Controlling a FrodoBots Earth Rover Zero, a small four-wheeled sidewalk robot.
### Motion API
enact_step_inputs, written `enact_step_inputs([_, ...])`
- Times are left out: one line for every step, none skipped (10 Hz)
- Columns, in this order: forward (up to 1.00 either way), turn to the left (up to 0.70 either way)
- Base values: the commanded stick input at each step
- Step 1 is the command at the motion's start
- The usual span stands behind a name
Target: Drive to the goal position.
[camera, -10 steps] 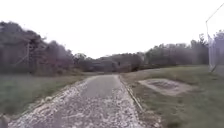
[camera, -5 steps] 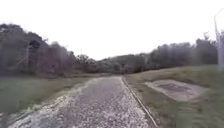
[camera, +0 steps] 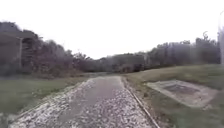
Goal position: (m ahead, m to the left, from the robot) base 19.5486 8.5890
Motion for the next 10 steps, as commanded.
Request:
enact_step_inputs([1.00, 0.00])
enact_step_inputs([1.00, 0.00])
enact_step_inputs([1.00, 0.00])
enact_step_inputs([1.00, 0.00])
enact_step_inputs([1.00, 0.00])
enact_step_inputs([1.00, 0.00])
enact_step_inputs([1.00, 0.00])
enact_step_inputs([1.00, 0.00])
enact_step_inputs([1.00, 0.00])
enact_step_inputs([1.00, 0.00])
